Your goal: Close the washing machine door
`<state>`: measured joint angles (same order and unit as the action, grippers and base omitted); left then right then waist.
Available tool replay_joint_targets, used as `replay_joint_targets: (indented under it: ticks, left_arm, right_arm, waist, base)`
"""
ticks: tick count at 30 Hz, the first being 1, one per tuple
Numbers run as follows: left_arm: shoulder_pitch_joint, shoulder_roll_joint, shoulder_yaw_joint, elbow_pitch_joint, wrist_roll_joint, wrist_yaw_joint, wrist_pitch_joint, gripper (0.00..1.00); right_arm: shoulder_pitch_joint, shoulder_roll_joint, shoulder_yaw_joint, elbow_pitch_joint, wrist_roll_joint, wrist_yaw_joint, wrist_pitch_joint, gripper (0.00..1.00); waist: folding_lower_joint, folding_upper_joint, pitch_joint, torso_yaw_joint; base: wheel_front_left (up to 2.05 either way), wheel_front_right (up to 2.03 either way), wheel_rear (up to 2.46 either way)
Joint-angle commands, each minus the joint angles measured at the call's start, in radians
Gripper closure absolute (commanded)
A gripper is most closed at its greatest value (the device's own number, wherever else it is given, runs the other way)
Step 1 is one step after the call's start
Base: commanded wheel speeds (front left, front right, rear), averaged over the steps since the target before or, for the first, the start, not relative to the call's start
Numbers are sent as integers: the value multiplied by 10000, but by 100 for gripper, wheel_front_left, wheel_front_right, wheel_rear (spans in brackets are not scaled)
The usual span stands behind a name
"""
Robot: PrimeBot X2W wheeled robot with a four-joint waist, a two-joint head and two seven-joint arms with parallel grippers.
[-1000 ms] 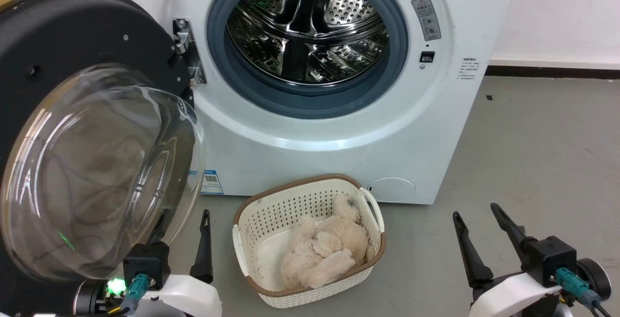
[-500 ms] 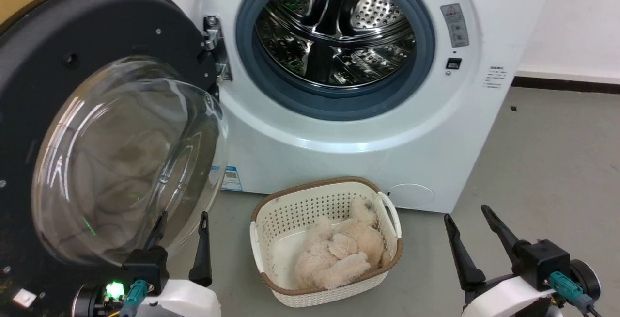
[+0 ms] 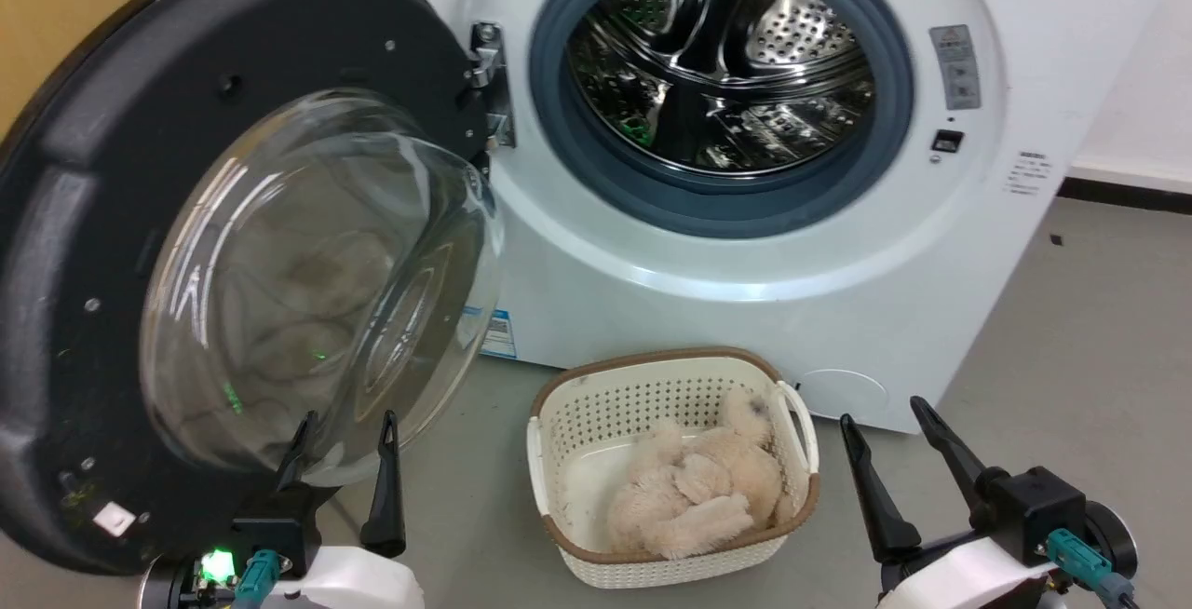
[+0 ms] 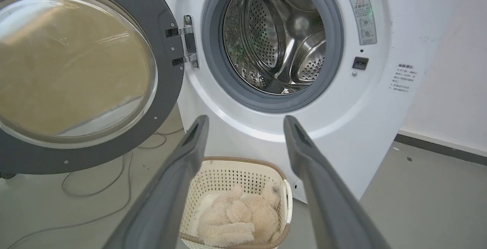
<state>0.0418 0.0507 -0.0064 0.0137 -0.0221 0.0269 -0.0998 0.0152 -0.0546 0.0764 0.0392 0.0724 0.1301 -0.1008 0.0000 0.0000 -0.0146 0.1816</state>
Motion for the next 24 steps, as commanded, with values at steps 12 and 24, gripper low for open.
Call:
replay_joint_targets:
  ticks: [12, 24]
  left_arm:
    - [290, 9, 156, -178, -106, 204, -342, 0]
    - [515, 9, 368, -452, -231, 414, -614, 0]
  right_arm:
    - [-136, 22, 422, 260, 293, 3, -334, 0]
    - [-539, 4, 920, 646, 543, 4, -605, 0]
  waist:
    - [0, 0, -6, 777]
    - [0, 0, 85, 1382]
  base:
    - [0, 0, 0]
    - [0, 0, 0]
